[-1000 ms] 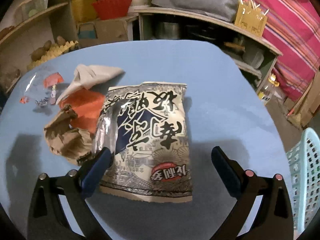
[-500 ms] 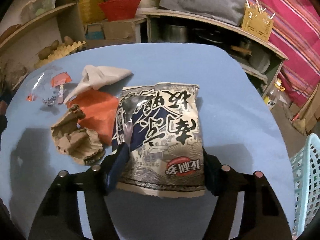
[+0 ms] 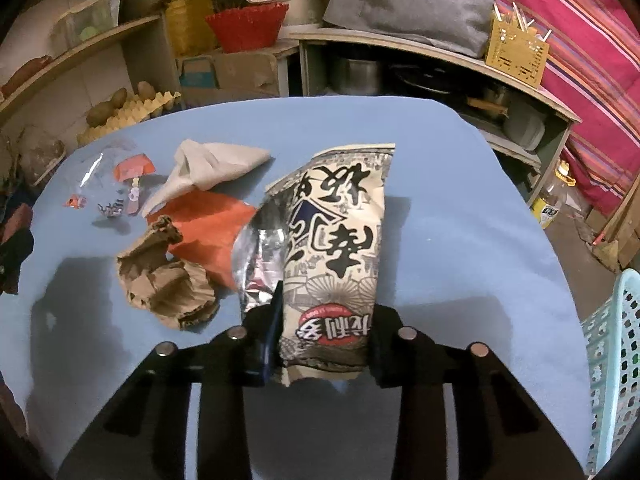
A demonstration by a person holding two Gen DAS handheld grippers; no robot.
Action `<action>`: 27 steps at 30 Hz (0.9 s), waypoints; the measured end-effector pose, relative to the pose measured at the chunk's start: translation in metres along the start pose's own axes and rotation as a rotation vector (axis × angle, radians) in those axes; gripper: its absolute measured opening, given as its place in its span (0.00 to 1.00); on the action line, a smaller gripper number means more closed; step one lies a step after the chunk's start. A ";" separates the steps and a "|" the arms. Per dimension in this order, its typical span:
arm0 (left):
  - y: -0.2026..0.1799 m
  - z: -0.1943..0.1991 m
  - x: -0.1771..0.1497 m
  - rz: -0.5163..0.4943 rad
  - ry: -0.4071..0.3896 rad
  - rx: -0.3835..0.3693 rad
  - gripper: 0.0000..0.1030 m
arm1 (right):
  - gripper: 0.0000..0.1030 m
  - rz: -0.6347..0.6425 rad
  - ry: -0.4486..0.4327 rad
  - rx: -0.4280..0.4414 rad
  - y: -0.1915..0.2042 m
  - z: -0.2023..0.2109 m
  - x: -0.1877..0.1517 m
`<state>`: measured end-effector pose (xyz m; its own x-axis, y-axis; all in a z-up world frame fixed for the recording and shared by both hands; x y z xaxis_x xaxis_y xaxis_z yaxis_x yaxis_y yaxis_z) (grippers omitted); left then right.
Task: Collect trash
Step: 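Carry the scouring pad and printed snack bag over the basket with both tools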
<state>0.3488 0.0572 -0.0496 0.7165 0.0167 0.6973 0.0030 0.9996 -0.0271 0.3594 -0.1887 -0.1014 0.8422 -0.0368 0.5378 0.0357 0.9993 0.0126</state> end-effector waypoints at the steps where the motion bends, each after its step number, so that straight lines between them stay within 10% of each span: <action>1: -0.001 0.000 0.000 -0.001 -0.001 0.004 0.82 | 0.30 -0.001 -0.004 0.001 -0.002 0.002 -0.001; 27: -0.031 0.014 -0.004 -0.043 -0.038 0.020 0.82 | 0.28 -0.025 -0.104 0.002 -0.040 0.044 -0.004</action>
<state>0.3361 0.0260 -0.0410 0.6893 -0.0262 0.7240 0.0192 0.9997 0.0179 0.3310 -0.2283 -0.0672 0.7808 -0.0610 0.6219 0.0551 0.9981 0.0287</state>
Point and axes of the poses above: each gripper's, at about its wrist camera, not at the fingertips, and z roughly against the way its jaws point, y to its left, x to its top, the point moved 6 cm from there along -z, roughly the way its jaws point, and after that the axes turned 8 degrees about y, right-handed, at the moved point
